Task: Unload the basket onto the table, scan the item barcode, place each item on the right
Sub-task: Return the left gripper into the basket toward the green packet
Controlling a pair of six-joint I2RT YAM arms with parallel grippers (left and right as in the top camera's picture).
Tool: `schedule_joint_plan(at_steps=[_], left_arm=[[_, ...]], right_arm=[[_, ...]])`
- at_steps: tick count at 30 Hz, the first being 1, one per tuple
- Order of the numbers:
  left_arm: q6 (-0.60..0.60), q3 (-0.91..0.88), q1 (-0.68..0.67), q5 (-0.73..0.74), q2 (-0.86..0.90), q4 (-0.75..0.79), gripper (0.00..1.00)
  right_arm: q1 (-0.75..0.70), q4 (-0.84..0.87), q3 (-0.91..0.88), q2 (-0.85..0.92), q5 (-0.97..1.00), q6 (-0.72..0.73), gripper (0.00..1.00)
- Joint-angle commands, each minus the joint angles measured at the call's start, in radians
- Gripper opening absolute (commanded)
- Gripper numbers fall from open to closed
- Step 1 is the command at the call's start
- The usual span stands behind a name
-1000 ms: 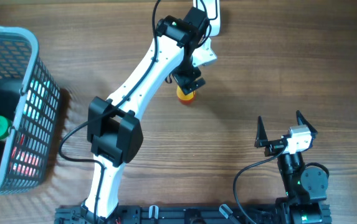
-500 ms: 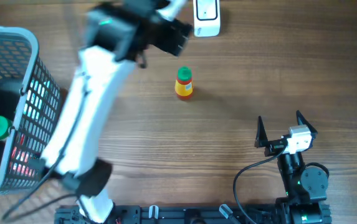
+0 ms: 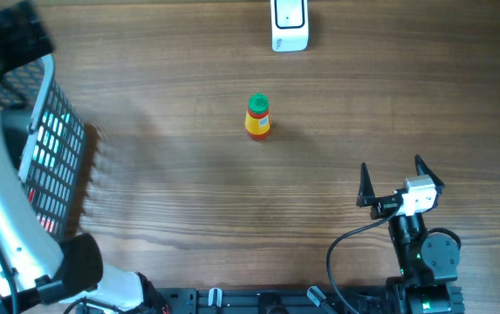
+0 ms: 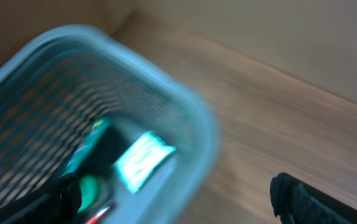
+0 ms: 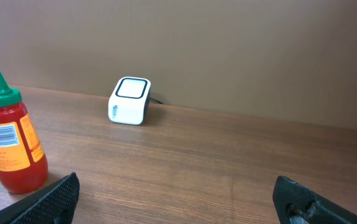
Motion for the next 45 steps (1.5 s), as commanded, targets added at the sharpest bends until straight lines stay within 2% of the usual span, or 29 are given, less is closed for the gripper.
schedule_joint_plan(at_steps=[1,8,13,22,26,33,43,44,45], left_arm=[[-0.022,0.003,0.160,0.013,0.002,-0.045,1.00],[-0.008,-0.106,0.371,0.051,0.041,-0.008,1.00],[0.118,-0.325,0.460,0.048,0.059,0.042,1.00],[0.222,-0.681,0.490,0.047,0.059,0.312,1.00],[0.224,-0.786,0.491,0.047,0.059,0.463,1.00],[0.224,-0.877,0.490,0.048,0.077,0.637,1.00],[0.223,-0.888,0.491,0.063,0.198,0.725,1.00],[0.223,-0.888,0.491,0.063,0.204,0.729,0.98],[0.223,-0.888,0.491,0.064,0.213,0.732,0.90]], right_arm=[[0.002,0.002,-0.001,-0.007,-0.013,-0.009,1.00],[0.002,0.002,-0.001,-0.007,-0.013,-0.008,1.00],[0.002,0.002,-0.001,-0.007,-0.013,-0.009,1.00],[0.002,0.002,-0.001,-0.007,-0.013,-0.009,1.00],[0.002,0.002,-0.001,-0.007,-0.013,-0.009,1.00],[0.002,0.002,-0.001,-0.007,-0.013,-0.009,1.00],[0.002,0.002,-0.001,-0.007,-0.013,-0.008,1.00],[0.002,0.002,-0.001,-0.007,-0.013,-0.009,1.00],[0.002,0.002,-0.001,-0.007,-0.013,-0.009,1.00]])
